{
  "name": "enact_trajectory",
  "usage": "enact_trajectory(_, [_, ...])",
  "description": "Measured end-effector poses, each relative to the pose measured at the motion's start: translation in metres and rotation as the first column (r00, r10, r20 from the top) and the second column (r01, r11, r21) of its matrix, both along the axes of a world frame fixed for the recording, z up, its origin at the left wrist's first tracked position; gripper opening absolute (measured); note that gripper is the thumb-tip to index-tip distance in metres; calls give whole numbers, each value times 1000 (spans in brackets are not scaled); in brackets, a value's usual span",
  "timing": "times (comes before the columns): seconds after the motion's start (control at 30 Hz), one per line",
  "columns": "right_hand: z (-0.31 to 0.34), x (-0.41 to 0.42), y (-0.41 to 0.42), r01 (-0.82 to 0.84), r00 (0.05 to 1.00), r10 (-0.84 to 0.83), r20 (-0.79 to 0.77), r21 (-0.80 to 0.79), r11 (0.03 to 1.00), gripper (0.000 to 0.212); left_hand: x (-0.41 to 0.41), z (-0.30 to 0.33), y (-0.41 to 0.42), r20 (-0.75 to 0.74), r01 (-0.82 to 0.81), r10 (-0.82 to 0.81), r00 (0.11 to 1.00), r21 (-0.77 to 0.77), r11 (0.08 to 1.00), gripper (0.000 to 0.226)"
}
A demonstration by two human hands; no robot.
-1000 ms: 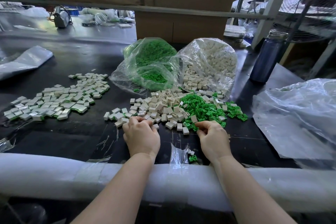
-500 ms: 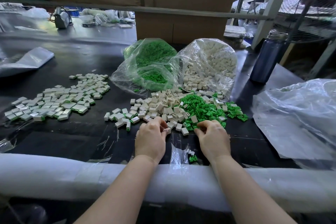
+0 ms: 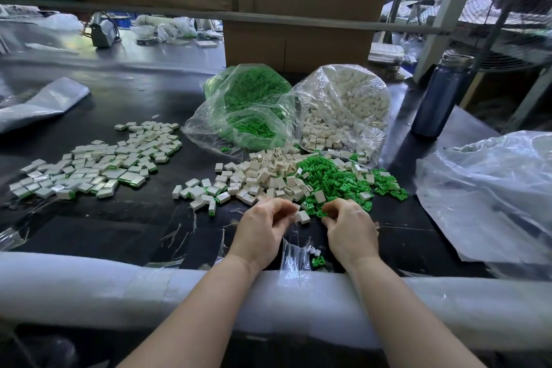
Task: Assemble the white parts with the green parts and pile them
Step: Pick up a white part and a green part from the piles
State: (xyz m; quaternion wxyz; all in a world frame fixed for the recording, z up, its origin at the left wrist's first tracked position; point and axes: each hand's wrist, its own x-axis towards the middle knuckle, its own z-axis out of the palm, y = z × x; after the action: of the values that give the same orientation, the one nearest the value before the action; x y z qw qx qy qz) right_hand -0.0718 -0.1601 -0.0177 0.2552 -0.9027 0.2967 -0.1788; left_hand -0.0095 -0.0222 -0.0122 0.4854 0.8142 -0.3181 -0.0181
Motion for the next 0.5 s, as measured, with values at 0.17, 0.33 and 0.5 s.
enact_trajectory(0.17, [0, -1, 0, -39, 998, 38, 46, 16, 999, 8, 1, 0, 1, -47, 33, -33, 998, -2, 999, 12])
enact_trajectory(0.33, [-1, -3, 1, -180, 954, 142, 266, 127, 975, 21, 1, 0, 0, -107, 60, -63, 992, -36, 998, 11])
enact_trajectory(0.5, [4, -5, 1, -310, 891, 135, 434, 364, 878, 25, 3, -3, 0, -144, 68, -75, 987, -57, 996, 12])
